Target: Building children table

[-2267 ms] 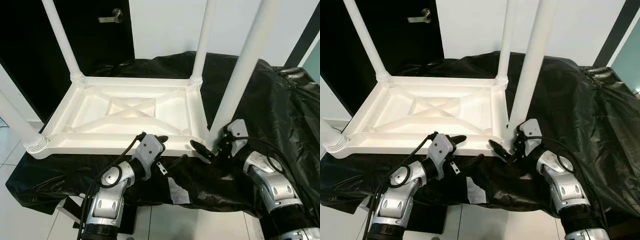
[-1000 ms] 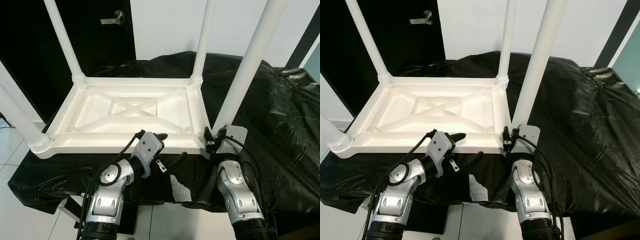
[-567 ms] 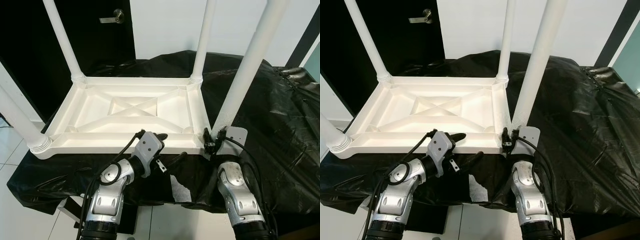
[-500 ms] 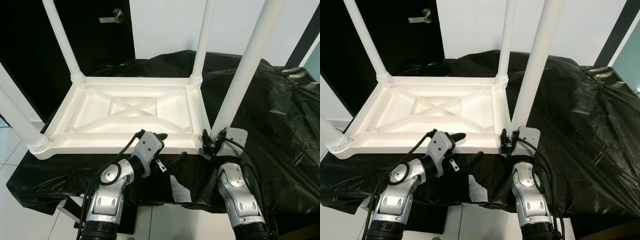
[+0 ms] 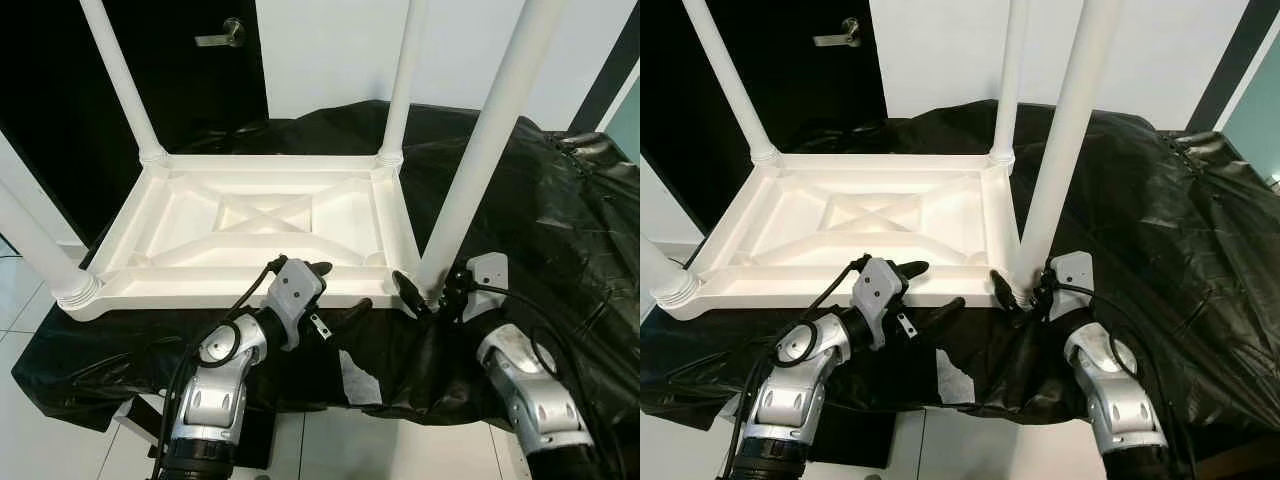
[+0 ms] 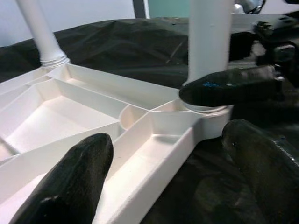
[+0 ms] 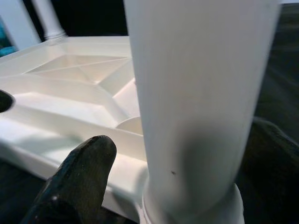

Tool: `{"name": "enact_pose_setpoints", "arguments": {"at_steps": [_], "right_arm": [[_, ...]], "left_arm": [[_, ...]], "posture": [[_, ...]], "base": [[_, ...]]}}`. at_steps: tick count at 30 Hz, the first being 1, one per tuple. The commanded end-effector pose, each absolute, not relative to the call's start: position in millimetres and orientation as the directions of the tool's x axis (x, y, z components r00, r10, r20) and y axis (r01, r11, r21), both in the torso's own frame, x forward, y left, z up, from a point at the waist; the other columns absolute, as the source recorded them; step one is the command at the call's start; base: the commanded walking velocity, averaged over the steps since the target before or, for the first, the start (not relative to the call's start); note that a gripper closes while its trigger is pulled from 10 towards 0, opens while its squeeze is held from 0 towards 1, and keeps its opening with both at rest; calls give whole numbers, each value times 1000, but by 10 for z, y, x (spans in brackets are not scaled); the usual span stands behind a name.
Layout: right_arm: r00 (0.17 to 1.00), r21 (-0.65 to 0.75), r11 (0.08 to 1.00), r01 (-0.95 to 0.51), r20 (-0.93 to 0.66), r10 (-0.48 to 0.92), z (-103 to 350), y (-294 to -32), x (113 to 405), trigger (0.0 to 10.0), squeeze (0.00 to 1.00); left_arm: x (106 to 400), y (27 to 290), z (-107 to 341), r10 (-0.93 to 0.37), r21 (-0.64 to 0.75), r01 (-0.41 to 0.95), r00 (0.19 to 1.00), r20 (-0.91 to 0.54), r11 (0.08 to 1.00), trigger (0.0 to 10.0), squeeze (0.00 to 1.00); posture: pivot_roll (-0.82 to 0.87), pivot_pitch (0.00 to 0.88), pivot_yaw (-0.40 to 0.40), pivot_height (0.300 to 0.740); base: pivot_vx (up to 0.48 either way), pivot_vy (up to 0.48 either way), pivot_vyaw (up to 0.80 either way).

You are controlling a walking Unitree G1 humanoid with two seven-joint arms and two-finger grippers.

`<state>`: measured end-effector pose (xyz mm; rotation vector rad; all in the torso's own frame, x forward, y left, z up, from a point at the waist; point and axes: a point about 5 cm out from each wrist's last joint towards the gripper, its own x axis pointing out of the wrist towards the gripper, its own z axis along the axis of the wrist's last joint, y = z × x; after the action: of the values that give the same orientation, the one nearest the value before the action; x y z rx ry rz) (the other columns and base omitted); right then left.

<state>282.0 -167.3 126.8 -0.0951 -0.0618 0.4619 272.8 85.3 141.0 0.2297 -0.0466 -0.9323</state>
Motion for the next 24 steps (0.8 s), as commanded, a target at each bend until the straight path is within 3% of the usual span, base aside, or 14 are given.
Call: {"name": "enact_pose_setpoints", "arguments": {"at_steps": [1, 4, 5, 6, 18, 19, 20, 23, 24], "right_arm": [[866, -107, 862, -496, 18, 500, 1246, -1663, 2854, 10000, 0], [806, -147, 795, -589, -38, 590, 1210, -1654, 2928, 10000, 0], [778, -168, 762, -625, -66, 624, 1185, -1646, 2964, 1255, 0], [757, -177, 738, -651, -82, 648, 1171, -1645, 2981, 0, 0], [743, -145, 729, -669, -82, 664, 1135, -1598, 3004, 0, 0], [752, -139, 740, -658, -81, 654, 1124, -1595, 2996, 6863, 0], [770, -136, 759, -637, -76, 633, 1117, -1592, 2985, 10000, 0], [786, -129, 776, -617, -70, 614, 1108, -1592, 2984, 10000, 0], [839, -135, 829, -543, -64, 540, 1098, -1593, 2972, 10000, 0]], "left_arm": [[2802, 884, 1408, -705, 225, 692, 709, -31, 686, 10000, 0], [2821, 864, 1423, -712, 234, 697, 702, -29, 678, 10000, 0], [2831, 854, 1438, -716, 242, 699, 698, -25, 673, 10000, 0], [2837, 849, 1446, -719, 246, 700, 695, -23, 670, 10000, 0], [2880, 853, 1486, -716, 231, 696, 698, 2, 680, 10000, 0], [2875, 846, 1482, -721, 225, 702, 693, 3, 675, 10000, 0], [2868, 842, 1471, -727, 221, 709, 687, -2, 669, 10000, 0], [2864, 841, 1459, -732, 217, 715, 681, -6, 664, 10000, 0], [2853, 848, 1450, -740, 202, 727, 672, -10, 657, 10000, 0]], "posture": [[4, 0, 2, 740], [7, 0, 10, 740], [13, 0, 9, 740], [14, 0, 9, 740], [15, 0, 13, 740], [9, 0, 16, 740], [3, 0, 20, 740], [1, 0, 22, 740], [-15, 0, 32, 740]], "base": [[0, 0, 0], [0, 0, 0], [0, 0, 0], [0, 0, 0], [0, 0, 0], [0, 0, 0], [0, 0, 0], [0, 0, 0], [0, 0, 0]]}}
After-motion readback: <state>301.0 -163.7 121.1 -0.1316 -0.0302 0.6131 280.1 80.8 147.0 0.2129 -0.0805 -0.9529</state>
